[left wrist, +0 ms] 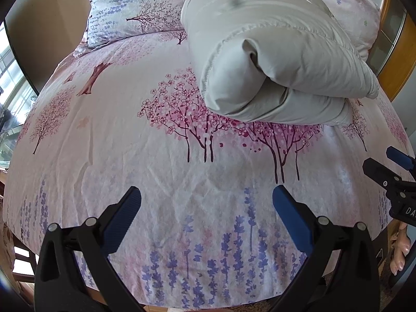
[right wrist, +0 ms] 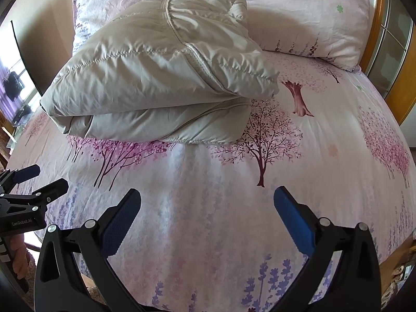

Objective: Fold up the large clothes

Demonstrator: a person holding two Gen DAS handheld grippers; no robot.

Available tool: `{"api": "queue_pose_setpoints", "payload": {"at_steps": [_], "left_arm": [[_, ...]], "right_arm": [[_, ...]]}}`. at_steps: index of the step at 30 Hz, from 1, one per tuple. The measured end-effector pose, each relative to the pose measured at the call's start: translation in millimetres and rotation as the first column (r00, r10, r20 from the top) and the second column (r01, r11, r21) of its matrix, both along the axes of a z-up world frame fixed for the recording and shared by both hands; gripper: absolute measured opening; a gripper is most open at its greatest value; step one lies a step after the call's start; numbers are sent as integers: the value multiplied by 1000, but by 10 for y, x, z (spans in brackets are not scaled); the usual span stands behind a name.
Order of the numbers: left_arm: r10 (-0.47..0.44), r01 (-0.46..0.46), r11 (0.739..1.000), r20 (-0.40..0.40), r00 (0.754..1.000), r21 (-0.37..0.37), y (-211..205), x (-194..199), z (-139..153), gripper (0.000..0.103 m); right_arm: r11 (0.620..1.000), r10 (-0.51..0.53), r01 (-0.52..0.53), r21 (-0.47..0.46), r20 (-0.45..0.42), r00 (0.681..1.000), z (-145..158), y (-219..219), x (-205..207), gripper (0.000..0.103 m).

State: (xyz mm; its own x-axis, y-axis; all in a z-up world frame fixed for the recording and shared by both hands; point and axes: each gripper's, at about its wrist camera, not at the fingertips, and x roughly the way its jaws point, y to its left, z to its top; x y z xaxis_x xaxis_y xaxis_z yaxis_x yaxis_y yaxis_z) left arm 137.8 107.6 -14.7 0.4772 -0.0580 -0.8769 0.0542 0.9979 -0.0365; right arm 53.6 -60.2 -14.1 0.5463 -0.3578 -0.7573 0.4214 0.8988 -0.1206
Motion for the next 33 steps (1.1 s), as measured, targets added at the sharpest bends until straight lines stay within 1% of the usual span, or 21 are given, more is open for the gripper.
{"api": "queue_pose_setpoints", "payload": {"at_steps": [33], "left_arm": [[-4, 4, 1000, 0, 1000, 5, -51, 22, -30, 101]], "right_arm": [[1000, -11, 11, 13, -10, 1000, -46, -35, 38, 102]]}}
